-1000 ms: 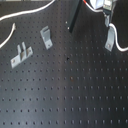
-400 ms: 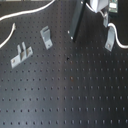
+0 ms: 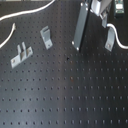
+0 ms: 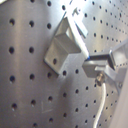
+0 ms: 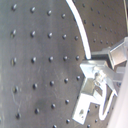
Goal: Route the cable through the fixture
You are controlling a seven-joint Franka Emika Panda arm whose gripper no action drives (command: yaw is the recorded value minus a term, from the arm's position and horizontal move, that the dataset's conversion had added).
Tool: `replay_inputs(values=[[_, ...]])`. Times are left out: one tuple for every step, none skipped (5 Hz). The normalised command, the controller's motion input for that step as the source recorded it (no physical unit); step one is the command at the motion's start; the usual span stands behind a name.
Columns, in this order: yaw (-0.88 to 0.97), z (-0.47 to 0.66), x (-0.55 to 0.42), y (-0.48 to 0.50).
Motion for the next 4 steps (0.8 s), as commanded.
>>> replay_inputs(values=[[-0.60,0.03,-0.039,0.146],[-0.52,0.10,-0.036,0.186],[-0.45,0.23,0.004,0.228],[-0.26,0.19,0.075,0.378]])
